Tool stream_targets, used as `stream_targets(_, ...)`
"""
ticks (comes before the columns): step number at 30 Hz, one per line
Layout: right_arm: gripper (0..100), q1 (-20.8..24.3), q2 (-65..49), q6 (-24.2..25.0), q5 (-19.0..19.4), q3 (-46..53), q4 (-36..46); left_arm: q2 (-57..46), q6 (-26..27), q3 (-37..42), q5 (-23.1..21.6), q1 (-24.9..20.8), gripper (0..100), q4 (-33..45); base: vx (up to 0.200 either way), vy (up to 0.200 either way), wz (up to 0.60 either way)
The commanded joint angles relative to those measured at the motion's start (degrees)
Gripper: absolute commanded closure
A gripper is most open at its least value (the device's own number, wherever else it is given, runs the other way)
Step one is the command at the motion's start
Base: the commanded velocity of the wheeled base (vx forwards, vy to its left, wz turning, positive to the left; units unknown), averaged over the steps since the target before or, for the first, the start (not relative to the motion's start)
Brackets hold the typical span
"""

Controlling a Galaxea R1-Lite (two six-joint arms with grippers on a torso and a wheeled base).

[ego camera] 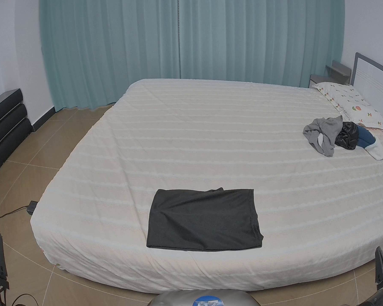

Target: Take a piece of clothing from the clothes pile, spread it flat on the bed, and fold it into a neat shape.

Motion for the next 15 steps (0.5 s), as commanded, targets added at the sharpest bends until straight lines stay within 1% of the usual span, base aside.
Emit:
stream_targets(1, 0, -0.1, -0.6, -2.5, -0.3, 1.6, 1.9, -4.4, 5.1, 2.8, -2.5, 3.9, 0, 9.6, 0.000, 0.000, 0.00)
stream_targets(3, 0, -0.1, -0.6, -2.5, -0.3, 1.6, 1.9, -4.4, 4.2, 2.8, -2.3, 3.9, 0, 11.7, 0.000, 0.000, 0.00)
stream_targets(5, 0, -0.1, -0.6, -2.4, -0.3, 1.6, 1.9, -4.4, 3.2, 2.8, -2.7, 3.9, 0, 11.8, 0.000, 0.000, 0.00)
stream_targets(11, 0, -0.1, -0.6, -2.3, -0.3, 1.6, 1.9, -4.4, 3.0, 2.8, -3.2, 3.9, 0, 11.9, 0.000, 0.000, 0.00)
stream_targets(15, 0, -0.1, -0.6, -2.1, 0.4, 1.5, 2.6, -4.4, 3.1, 2.7, -6.1, 3.9, 0, 11.9, 0.000, 0.000, 0.00)
